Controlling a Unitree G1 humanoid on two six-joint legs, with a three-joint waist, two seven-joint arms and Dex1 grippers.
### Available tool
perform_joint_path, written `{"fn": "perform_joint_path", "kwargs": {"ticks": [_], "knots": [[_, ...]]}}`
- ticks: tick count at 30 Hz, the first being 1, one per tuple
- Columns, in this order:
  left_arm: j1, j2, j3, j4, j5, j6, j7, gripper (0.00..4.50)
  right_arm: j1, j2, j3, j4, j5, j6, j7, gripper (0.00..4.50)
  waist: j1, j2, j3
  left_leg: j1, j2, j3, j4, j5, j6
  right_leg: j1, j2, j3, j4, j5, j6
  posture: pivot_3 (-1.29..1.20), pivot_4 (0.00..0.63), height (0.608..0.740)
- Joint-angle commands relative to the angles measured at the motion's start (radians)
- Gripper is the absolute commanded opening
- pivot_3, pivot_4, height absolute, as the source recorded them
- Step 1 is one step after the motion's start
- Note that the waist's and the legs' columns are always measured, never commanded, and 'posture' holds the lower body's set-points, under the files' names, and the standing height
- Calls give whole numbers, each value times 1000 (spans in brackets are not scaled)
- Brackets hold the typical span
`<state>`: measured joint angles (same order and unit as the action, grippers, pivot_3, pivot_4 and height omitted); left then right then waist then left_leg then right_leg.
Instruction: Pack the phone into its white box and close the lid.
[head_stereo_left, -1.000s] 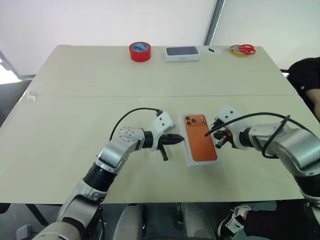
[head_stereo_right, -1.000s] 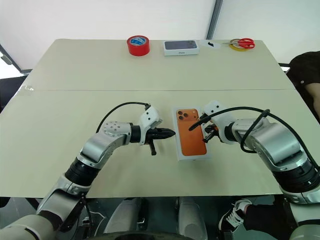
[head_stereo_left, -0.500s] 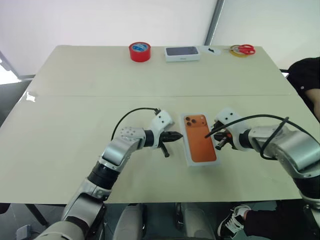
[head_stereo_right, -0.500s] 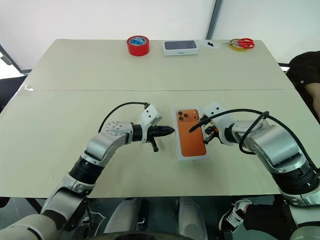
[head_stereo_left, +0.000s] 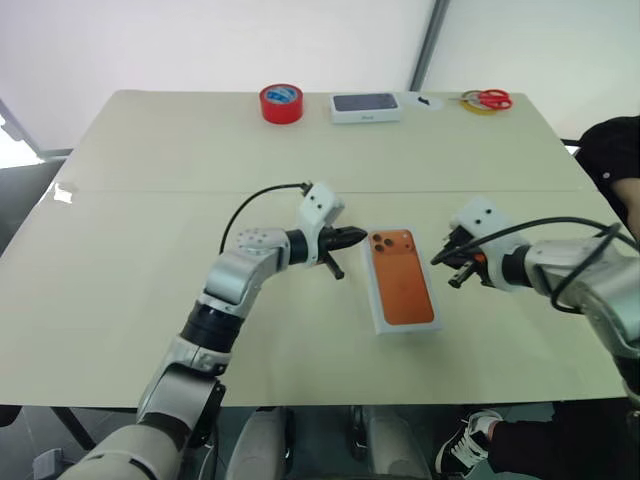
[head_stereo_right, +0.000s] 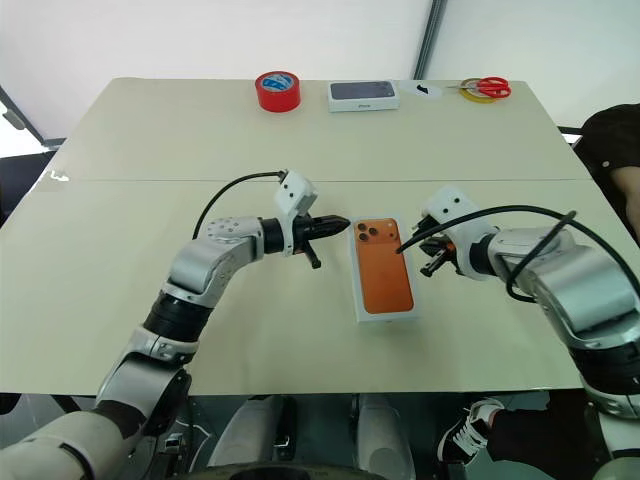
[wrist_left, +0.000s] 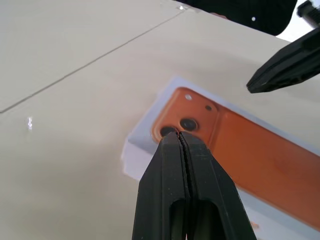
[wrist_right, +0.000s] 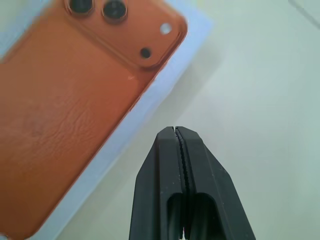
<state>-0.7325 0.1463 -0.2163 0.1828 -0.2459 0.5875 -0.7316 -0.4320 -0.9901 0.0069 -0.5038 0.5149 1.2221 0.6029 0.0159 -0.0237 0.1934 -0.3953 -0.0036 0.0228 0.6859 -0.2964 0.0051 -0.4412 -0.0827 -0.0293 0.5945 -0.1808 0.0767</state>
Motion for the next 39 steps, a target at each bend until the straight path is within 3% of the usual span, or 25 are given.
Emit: {"fn": "perform_joint_path", "kwargs": {"ticks": [1, 11, 20, 31, 36, 39], "knots": [[-48, -25, -43, 80, 53, -59, 11, 0, 40, -18, -54, -95, 47, -9, 48, 23, -1, 0, 0, 0, 0, 0, 0, 0, 0, 0, 0, 0, 0, 0, 0, 0, 150, 732], [-123, -73, -110, 330, 164, -90, 23, 0, 158, 74, 16, -108, 6, 41, -68, 23, -2, -1, -1, 2, 0, 0, 0, 0, 0, 2, 0, 0, 0, 0, 0, 0, 150, 732], [-80, -55, -74, 292, 162, -118, 11, 0, 214, 110, 34, -135, -13, 37, -115, 23, -2, -6, -6, 6, 1, -1, 0, 0, 0, 6, 0, -1, -1, -2, -2, 0, 150, 732], [25, 74, 109, 92, 59, -174, 0, 0, 194, 229, -59, -96, -142, -195, -233, 23, 0, -6, -6, 3, 0, -1, 0, 0, 0, 3, -1, -1, 0, 0, 0, 0, 150, 732], [51, 167, 253, 105, -5, -211, 10, 0, 195, 336, -186, -69, -119, -267, -263, 23, -5, -6, -6, 4, 0, 0, 0, 0, 0, 2, -1, 0, 1, 0, 0, 0, 150, 732], [72, 193, 315, 127, -32, -230, 26, 0, 192, 371, -194, -47, -131, -295, -269, 23, -4, -6, -6, 4, 1, 0, -1, 0, 0, 2, 0, -1, 2, 0, 1, 0, 150, 732]]}}
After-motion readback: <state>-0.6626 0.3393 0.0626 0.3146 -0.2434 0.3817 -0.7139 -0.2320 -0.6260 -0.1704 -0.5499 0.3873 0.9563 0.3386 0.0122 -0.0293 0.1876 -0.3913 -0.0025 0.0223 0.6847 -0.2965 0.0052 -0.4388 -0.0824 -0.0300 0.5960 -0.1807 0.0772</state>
